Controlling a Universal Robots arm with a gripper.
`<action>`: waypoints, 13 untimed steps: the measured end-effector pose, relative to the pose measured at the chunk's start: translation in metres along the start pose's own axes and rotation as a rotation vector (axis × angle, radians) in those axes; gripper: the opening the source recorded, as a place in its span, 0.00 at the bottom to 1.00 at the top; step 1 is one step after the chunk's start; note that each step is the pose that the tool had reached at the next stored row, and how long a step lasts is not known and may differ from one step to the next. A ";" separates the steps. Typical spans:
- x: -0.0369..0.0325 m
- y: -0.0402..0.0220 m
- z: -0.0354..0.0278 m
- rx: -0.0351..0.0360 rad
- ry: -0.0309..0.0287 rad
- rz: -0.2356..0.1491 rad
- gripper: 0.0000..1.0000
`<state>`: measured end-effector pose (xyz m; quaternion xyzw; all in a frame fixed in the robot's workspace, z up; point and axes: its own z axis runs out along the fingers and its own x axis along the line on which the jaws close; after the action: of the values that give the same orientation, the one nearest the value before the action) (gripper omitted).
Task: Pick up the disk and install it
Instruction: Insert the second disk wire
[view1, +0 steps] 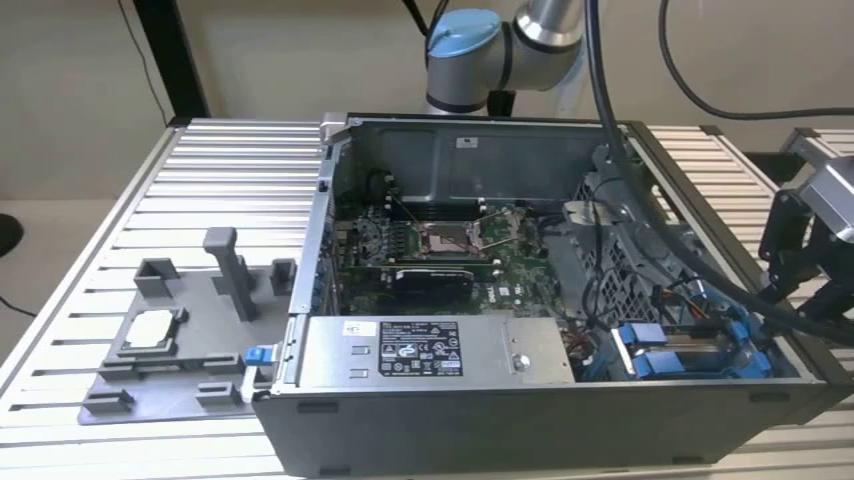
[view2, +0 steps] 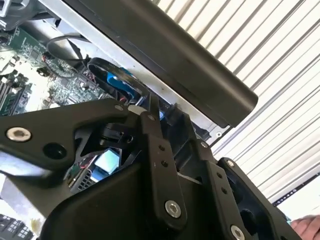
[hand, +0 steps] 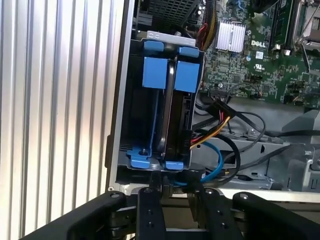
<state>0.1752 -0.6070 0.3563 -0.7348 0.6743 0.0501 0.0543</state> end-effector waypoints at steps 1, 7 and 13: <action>-0.0007 0.0000 -0.0003 0.0003 0.0000 0.000 0.00; -0.0028 -0.0002 -0.0059 0.0031 0.0002 0.000 0.00; -0.0043 0.0118 -0.0086 0.0031 0.0045 0.000 0.00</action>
<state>0.1630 -0.6050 0.3653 -0.7349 0.6744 0.0474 0.0539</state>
